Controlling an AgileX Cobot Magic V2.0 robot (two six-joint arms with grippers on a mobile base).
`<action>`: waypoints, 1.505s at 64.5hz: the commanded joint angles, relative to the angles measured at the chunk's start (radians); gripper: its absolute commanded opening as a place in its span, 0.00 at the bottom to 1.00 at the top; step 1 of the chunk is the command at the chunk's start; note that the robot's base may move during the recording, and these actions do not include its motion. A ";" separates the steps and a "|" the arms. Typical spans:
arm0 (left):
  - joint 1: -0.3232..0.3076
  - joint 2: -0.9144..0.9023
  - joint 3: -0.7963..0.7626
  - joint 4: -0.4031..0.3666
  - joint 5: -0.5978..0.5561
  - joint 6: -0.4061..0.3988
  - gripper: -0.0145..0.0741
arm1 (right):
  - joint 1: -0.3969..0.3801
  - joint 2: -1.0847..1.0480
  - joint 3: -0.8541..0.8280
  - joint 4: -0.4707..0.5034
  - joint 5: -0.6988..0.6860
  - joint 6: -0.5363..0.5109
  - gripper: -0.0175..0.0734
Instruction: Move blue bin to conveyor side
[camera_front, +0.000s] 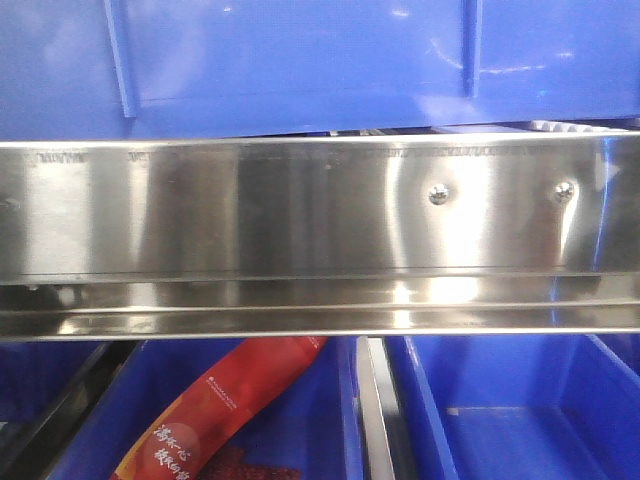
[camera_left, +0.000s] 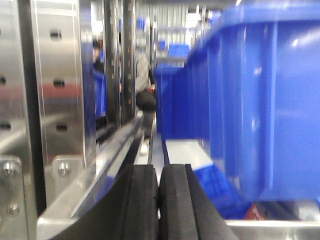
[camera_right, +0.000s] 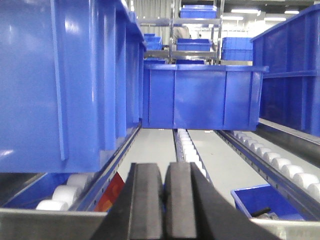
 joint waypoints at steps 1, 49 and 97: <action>0.004 -0.004 -0.067 -0.005 -0.003 0.003 0.15 | 0.001 -0.002 -0.042 0.006 -0.032 0.001 0.14; -0.087 0.480 -0.815 -0.010 0.510 0.084 0.74 | 0.001 0.405 -0.710 0.006 0.302 0.001 0.82; -0.229 1.042 -1.419 -0.080 0.907 0.009 0.81 | 0.081 0.967 -1.322 0.006 0.746 0.001 0.82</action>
